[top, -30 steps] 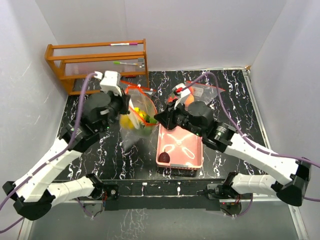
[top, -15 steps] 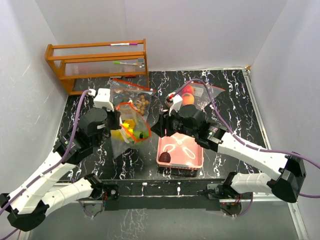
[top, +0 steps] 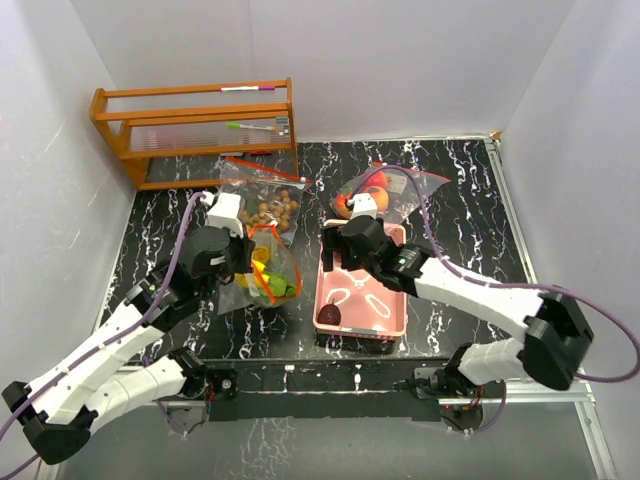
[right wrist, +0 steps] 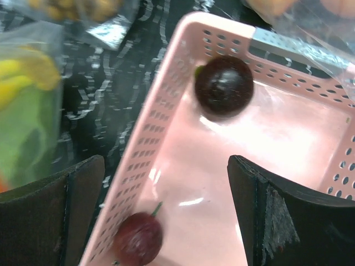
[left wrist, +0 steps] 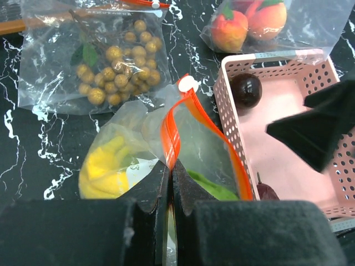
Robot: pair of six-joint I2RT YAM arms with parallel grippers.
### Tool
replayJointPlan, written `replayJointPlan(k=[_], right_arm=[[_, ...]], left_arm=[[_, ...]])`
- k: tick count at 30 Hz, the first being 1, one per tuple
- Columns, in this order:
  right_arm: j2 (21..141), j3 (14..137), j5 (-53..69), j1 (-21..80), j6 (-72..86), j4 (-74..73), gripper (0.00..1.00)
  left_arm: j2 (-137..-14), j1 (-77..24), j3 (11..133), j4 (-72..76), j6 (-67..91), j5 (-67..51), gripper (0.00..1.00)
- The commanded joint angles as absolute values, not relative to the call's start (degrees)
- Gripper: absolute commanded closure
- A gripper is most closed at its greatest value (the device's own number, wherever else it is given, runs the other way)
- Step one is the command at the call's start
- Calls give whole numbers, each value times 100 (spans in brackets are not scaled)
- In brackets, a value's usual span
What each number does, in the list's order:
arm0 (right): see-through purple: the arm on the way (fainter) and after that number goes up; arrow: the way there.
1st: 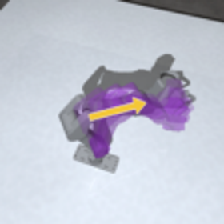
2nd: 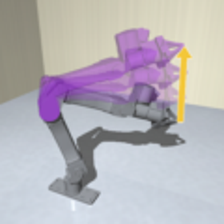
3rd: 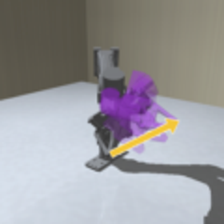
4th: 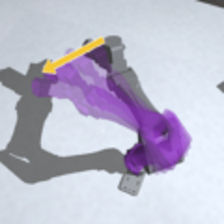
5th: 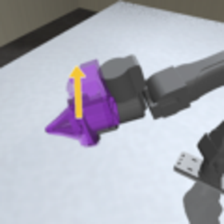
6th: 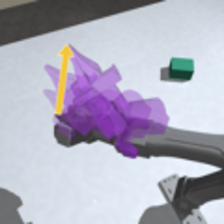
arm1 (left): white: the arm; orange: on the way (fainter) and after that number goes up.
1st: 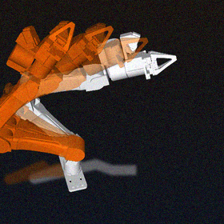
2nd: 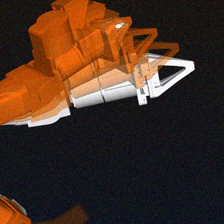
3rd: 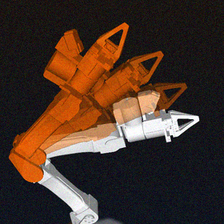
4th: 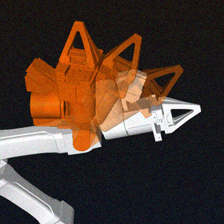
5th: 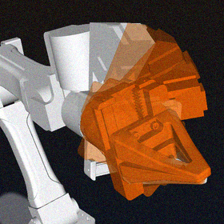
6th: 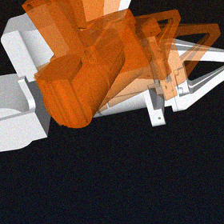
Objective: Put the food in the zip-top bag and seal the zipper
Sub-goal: Pick up the fake fruit from the bin.
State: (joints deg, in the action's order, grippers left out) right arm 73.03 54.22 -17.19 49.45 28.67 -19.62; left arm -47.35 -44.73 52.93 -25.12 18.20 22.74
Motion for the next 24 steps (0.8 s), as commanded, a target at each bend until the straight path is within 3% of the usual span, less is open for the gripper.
replayJointPlan(k=[1,13,24], right_arm=[[7880,5596,-2471,4722,3159,-1919,2],[8830,5536,-1700,3984,3135,-755,2],[9757,5592,-2140,3962,3692,-93,3]], left_arm=[[-4445,-4456,5499,-2275,1761,2138,100],[-4044,-4456,5289,-2316,1693,2135,100],[-3976,-4456,5194,-2323,1670,2092,100]])
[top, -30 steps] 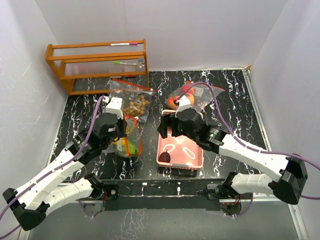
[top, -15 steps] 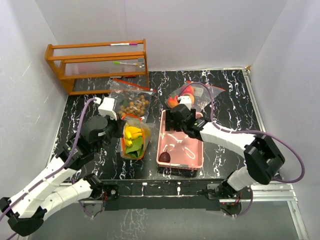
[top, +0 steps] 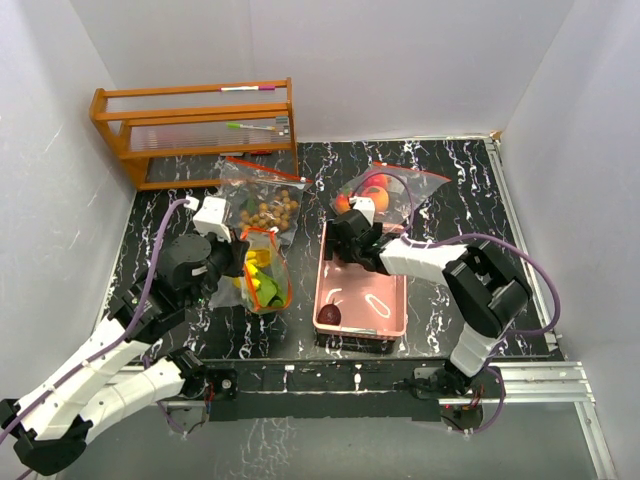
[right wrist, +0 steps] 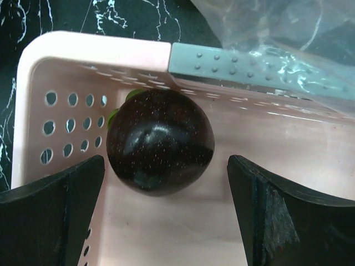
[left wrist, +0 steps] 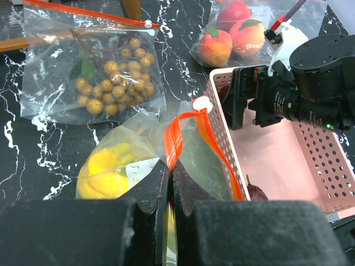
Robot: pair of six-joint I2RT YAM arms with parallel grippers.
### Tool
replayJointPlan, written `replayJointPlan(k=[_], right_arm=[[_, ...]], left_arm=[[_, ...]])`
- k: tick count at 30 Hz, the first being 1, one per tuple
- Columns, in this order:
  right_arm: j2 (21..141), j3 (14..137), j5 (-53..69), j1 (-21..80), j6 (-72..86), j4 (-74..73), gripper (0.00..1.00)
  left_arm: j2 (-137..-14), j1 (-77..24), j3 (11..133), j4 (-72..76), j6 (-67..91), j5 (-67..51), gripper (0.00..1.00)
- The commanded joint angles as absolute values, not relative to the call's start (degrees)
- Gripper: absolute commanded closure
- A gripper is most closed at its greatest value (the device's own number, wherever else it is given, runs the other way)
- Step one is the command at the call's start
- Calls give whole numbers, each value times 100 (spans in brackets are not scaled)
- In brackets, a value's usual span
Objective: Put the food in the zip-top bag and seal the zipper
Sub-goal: Pick up the fake fruit from the bin.
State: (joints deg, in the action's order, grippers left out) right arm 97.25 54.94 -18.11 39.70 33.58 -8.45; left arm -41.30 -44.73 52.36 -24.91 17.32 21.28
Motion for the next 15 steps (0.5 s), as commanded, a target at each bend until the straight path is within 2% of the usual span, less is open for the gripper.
replayJointPlan(k=[1,9,12,13,15], right_arm=[[9756,5517,-2144,3964,3749,55,3],[9738,5101,-2455,3964,4211,809,9],[9959,5240,-2495,3960,4289,564,13],[9966,5223,-2532,3958,4315,552,16],[9967,5108,-2565,3962,4328,649,29]], left_arm=[[-3966,-4456,5193,-2335,1664,2096,100],[-3940,-4456,5140,-2341,1674,2138,100],[-3946,-4456,5142,-2346,1688,2136,100],[-3942,-4456,5149,-2353,1694,2136,100],[-3923,-4456,5155,-2363,1703,2136,100]])
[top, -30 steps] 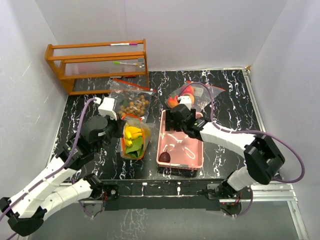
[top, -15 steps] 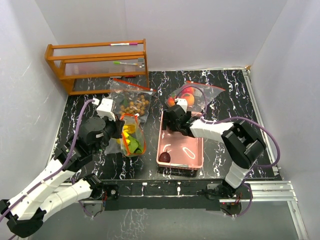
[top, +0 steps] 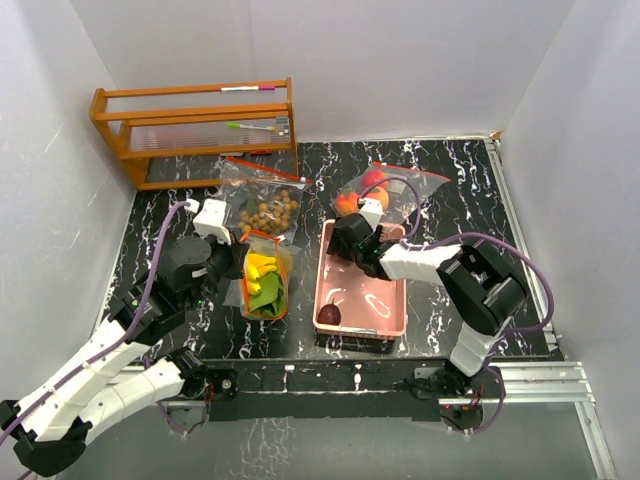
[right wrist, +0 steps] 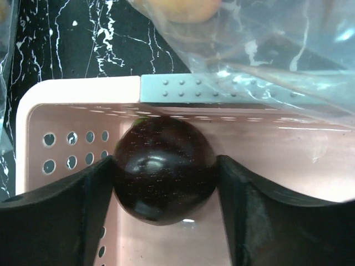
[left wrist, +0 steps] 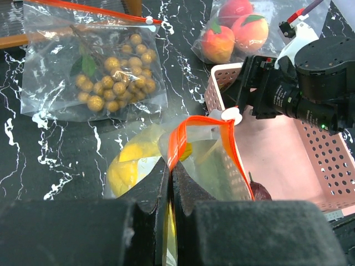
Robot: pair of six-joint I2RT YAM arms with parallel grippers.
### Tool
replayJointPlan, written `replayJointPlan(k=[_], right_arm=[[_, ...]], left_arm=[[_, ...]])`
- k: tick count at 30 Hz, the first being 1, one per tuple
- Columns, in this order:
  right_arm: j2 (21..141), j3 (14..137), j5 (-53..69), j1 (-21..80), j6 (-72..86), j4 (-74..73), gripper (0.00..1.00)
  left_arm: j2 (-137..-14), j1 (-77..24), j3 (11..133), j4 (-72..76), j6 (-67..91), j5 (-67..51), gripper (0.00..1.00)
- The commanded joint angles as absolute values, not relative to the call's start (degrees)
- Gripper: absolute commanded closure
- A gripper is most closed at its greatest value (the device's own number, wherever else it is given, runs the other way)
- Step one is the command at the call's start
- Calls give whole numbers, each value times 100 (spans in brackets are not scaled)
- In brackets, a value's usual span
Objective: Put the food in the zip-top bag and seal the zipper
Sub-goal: Pick up the fake fruit from the bin.
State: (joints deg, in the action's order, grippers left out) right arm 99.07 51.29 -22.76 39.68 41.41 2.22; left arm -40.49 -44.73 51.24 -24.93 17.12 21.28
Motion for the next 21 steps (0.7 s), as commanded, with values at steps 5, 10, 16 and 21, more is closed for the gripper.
replayJointPlan(k=[5,10,16,21], right_arm=[[9613,4709,-2509,3960,4282,935,54],[8940,4652,-2391,3962,4021,580,60],[7574,4579,-1722,4041,3393,19,62],[6483,4681,-69,4290,2621,186,62]], left_arm=[[-3911,-4456,5157,-2373,1709,2158,100],[-3963,-4460,5231,-2369,1726,2166,100],[-4050,-4456,5246,-2331,1788,2140,100],[-4156,-4456,5240,-2222,1776,2116,100]])
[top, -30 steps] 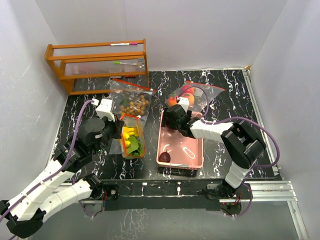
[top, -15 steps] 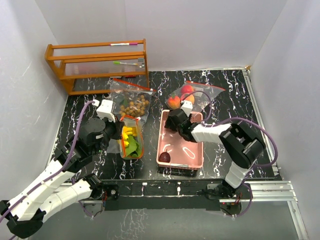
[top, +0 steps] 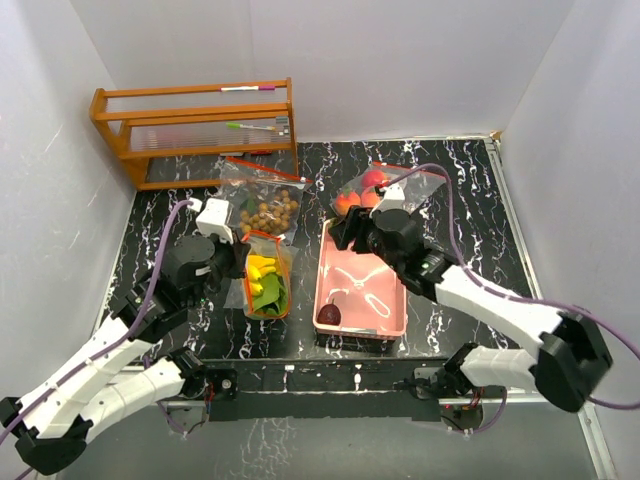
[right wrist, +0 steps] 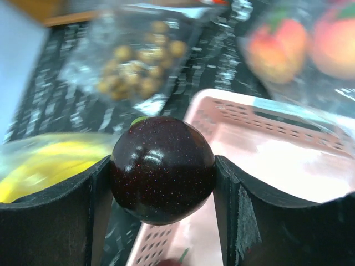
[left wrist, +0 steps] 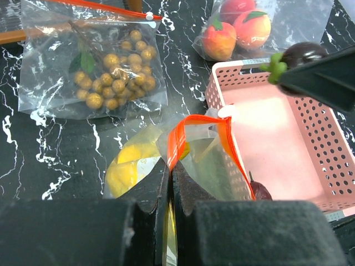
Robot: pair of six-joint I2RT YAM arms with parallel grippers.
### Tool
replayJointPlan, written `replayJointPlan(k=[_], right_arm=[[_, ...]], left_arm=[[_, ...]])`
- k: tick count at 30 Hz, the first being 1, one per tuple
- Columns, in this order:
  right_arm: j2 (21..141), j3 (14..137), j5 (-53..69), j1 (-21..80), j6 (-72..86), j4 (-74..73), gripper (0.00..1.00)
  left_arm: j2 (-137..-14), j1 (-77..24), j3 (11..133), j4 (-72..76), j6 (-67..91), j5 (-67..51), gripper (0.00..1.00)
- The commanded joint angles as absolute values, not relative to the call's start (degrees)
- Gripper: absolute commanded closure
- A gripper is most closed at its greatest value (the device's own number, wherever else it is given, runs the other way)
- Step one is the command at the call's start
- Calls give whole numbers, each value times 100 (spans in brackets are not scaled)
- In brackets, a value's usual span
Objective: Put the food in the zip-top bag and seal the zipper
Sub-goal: Pick up the fake fruit from the bin, then place the fake fruit in the zipper food storage bag.
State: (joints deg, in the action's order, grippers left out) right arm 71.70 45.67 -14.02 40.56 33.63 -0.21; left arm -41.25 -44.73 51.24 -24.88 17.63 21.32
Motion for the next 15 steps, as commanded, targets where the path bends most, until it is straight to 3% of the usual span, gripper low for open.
replayJointPlan(k=[1,9,15], right_arm=[[6387,4773,166,4447,2531,162,63],[6823,5658,367,6179,2153,-106,62],[6919,5724,266,6406,2334,184,62]], left_arm=[[-4196,-4456,5248,-2197,1780,2100,100],[-4417,-4456,5159,-1934,1866,1920,100],[-4526,-4456,5149,-1903,1953,1826,100]])
